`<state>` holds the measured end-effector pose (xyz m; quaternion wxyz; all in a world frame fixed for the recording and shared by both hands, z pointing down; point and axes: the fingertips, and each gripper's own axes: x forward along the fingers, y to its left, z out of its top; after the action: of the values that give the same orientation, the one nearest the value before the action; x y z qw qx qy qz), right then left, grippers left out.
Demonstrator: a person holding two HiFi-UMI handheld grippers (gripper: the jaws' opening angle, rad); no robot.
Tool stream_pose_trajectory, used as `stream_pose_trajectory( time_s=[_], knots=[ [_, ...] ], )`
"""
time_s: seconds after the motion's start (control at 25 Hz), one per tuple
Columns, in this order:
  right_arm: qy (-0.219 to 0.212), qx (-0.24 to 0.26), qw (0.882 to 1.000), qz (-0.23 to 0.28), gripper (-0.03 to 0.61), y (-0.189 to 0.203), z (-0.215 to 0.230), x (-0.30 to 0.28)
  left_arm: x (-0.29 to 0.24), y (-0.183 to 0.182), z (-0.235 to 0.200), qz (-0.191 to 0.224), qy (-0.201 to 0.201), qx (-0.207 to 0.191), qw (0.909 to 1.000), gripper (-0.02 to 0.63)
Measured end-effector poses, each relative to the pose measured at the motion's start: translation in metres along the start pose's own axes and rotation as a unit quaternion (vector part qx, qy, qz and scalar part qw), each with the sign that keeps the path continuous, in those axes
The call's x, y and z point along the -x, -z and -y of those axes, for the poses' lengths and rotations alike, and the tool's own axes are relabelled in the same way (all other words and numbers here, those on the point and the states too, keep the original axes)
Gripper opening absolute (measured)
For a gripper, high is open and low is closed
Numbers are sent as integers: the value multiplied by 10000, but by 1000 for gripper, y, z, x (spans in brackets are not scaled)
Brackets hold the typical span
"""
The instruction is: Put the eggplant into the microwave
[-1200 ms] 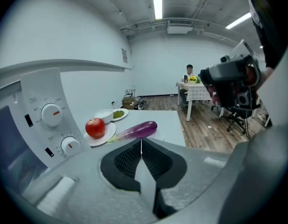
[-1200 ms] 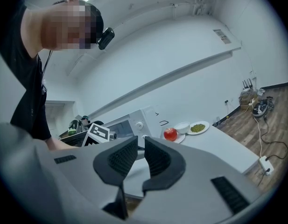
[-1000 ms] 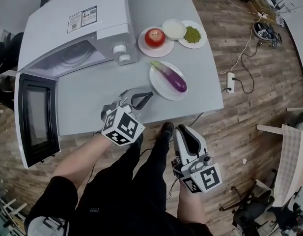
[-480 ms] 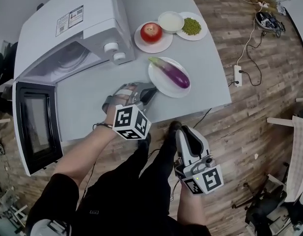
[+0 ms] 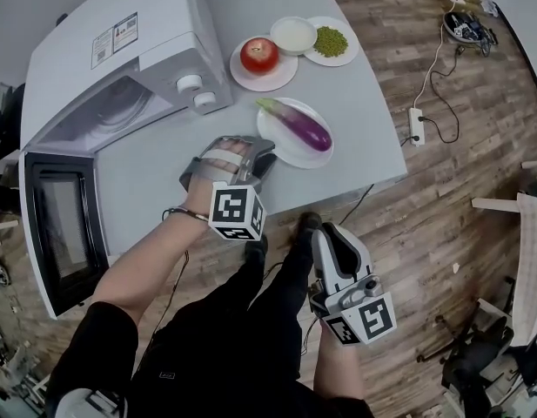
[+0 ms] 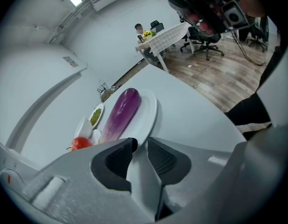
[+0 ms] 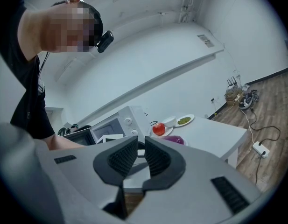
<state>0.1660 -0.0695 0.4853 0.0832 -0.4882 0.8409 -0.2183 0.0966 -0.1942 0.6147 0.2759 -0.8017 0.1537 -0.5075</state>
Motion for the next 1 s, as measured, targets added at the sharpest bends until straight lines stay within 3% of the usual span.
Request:
stream_pose_trajectory(
  time_s=[0.32,0.72,1.0],
  knots=[
    [90,2,10000,23,55,0,-1,1,-7,-1,-4,-67,-176,-783,9968,89],
    [148,-52,9999,20,55,1,0,0,-14,-12,-4,129,-224,-1737,9845,90],
    [111,-78,9999,22,55,3,-2,0,-18,-16,-4,111,-176,-1780,9838,78]
  ],
)
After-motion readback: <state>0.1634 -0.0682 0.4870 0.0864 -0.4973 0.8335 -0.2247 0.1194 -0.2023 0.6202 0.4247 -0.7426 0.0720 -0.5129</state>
